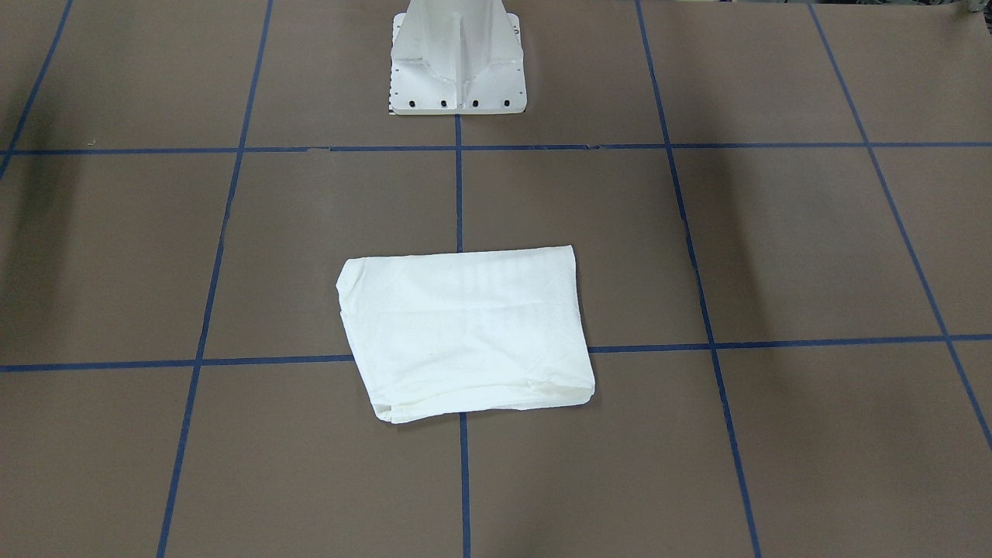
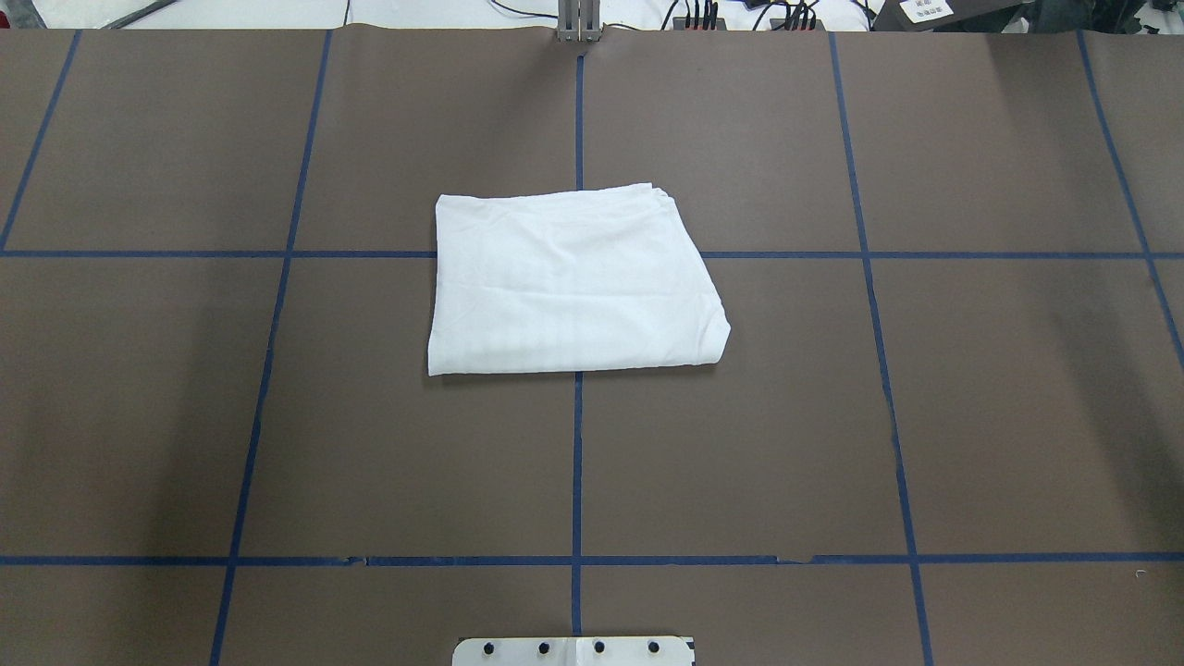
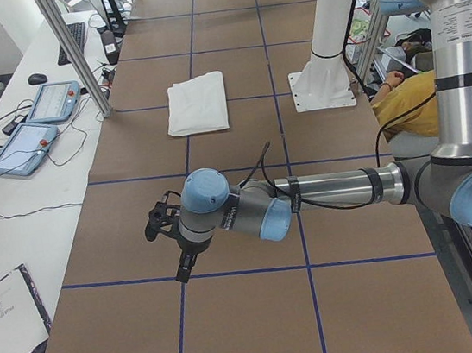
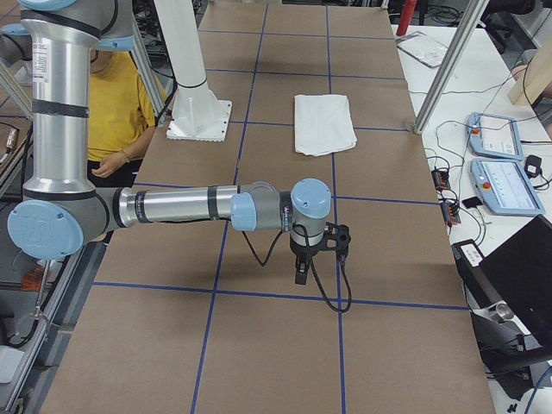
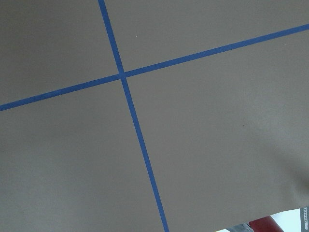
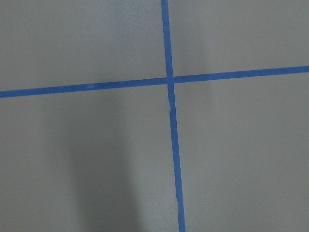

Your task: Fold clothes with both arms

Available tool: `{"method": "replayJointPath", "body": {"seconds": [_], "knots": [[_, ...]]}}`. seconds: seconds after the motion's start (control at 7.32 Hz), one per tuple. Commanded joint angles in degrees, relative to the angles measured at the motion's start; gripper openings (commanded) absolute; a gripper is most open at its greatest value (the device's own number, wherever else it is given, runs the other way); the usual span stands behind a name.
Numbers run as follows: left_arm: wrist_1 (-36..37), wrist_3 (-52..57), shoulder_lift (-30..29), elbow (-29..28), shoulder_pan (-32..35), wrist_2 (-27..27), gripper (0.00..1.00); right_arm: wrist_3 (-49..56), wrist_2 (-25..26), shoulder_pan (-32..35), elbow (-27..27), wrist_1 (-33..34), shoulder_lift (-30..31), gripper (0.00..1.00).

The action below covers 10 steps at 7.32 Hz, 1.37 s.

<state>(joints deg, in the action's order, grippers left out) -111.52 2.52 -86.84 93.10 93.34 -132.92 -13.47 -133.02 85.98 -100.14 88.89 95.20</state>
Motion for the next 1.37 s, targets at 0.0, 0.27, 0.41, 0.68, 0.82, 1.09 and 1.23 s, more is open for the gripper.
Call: {"method": "replayJointPath", "body": {"seconds": [0.0,0.27,0.41,0.68,0.82,1.09,1.23], "knots": [[-0.1,0.12,0.0,-0.55,0.0,-0.06,0.99,-1.29,-0.14,-0.03,1.0,-1.35,0.07,1.0],[-0.1,0.12,0.0,-0.55,0.0,-0.06,0.99,-1.29,-0.31,0.06,0.91,-1.35,0.07,1.0],[-0.1,0.12,0.0,-0.55,0.0,-0.06,0.99,-1.21,-0.49,0.06,0.91,-1.35,0.07,1.0],[-0.1,0.03,0.0,-0.55,0.0,-0.06,0.99,-1.2,-0.84,0.06,0.65,-1.35,0.07,1.0],[-0.1,0.03,0.0,-0.55,0.0,-0.06,0.99,-1.2,-0.93,0.06,0.64,-1.35,0.07,1.0],[-0.01,-0.06,0.0,-0.55,0.0,-0.06,0.99,-1.03,-1.19,0.06,0.82,-1.35,0.07,1.0],[0.07,-0.06,0.0,-0.55,0.0,-0.06,0.99,-0.59,-1.11,0.06,0.91,-1.35,-0.01,1.0]]}}
